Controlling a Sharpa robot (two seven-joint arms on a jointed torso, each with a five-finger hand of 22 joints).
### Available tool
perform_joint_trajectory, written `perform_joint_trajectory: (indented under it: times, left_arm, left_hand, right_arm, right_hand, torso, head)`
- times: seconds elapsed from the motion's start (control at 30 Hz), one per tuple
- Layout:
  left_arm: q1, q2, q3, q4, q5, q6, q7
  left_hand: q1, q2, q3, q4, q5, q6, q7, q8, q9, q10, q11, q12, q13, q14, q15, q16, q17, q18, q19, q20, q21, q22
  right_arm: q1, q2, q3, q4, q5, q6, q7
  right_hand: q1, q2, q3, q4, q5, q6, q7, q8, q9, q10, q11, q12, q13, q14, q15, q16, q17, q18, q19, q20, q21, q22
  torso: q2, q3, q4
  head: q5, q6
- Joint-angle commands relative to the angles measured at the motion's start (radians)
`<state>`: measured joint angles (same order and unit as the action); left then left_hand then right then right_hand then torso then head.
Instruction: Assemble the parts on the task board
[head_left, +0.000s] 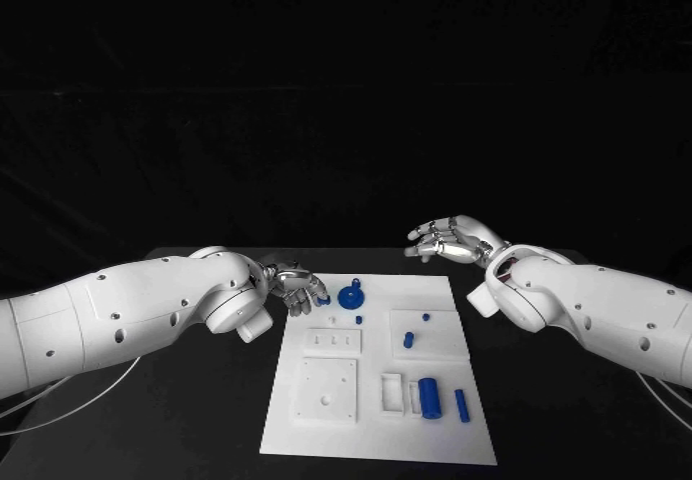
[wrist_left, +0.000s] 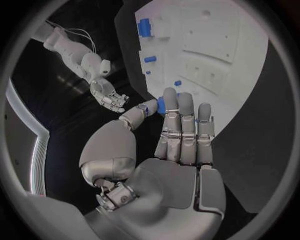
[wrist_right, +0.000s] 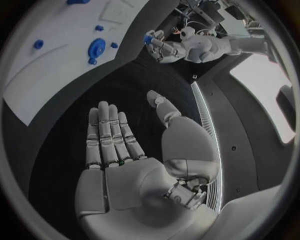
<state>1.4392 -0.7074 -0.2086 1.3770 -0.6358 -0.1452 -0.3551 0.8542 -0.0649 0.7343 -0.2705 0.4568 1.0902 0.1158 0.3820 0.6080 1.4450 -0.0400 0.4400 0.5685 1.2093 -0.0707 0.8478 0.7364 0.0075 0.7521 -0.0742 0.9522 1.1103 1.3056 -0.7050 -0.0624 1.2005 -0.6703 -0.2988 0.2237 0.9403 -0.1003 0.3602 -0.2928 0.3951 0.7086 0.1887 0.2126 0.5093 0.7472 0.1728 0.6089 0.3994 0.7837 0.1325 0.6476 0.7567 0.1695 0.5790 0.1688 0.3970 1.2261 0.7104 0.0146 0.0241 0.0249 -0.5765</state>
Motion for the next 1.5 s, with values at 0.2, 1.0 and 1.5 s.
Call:
perform_joint_trajectory:
  times: [0.2, 1.0, 1.5]
  left_arm:
    - [0.001, 0.05, 0.0, -0.043, -0.143, 0.097, -0.072]
    - [-0.038, 0.137, -0.032, -0.093, -0.281, 0.086, -0.055]
    - [-0.081, 0.149, -0.032, -0.112, -0.34, 0.054, -0.044]
  left_hand:
    - [0.012, 0.03, 0.0, 0.0, -0.009, 0.063, -0.112, -0.019, 0.152, 0.04, -0.068, 0.365, 0.204, 0.115, -0.104, 0.207, 0.051, 0.048, 0.162, -0.161, 0.12, 0.05]
    - [-0.053, 0.061, 0.006, 0.037, -0.023, 0.108, -0.13, -0.014, 0.237, -0.017, -0.086, 0.526, 0.251, 0.119, -0.132, 0.336, -0.006, 0.06, 0.218, -0.189, 0.155, 0.073]
    - [-0.048, 0.054, 0.008, 0.06, -0.126, 0.127, -0.14, -0.002, 0.267, -0.026, -0.095, 0.546, 0.227, 0.108, -0.131, 0.365, -0.044, 0.06, 0.213, -0.192, 0.154, 0.081]
  right_arm:
    - [0.017, 0.032, 0.005, -0.1, 0.065, 0.0, 0.06]
    - [0.027, 0.087, 0.011, -0.164, 0.065, 0.0, 0.053]
    - [0.028, 0.09, 0.011, -0.16, 0.058, -0.003, 0.039]
  right_hand:
    - [-0.002, 0.022, -0.002, 0.005, 0.011, 0.012, 0.047, 0.012, -0.021, 0.059, 0.002, -0.089, -0.145, 0.013, 0.008, -0.051, -0.086, 0.0, -0.009, 0.015, -0.039, -0.012]
    - [0.004, 0.023, -0.008, 0.005, 0.025, 0.04, 0.036, 0.032, -0.036, 0.098, -0.008, -0.112, -0.219, -0.015, 0.025, -0.072, -0.131, -0.001, -0.041, 0.027, -0.073, -0.004]
    - [0.002, 0.021, -0.009, 0.005, 0.033, 0.04, 0.037, 0.032, -0.044, 0.11, -0.004, -0.125, -0.242, -0.016, 0.028, -0.077, -0.148, 0.0, -0.045, 0.03, -0.082, -0.001]
  torso:
    - [-0.001, 0.0018, -0.0003]
    - [0.001, -0.0009, 0.0017]
    - [0.001, -0.0017, 0.0005]
  head:
    - [-0.003, -0.014]
    - [-0.008, -0.046]
    - [-0.013, -0.051]
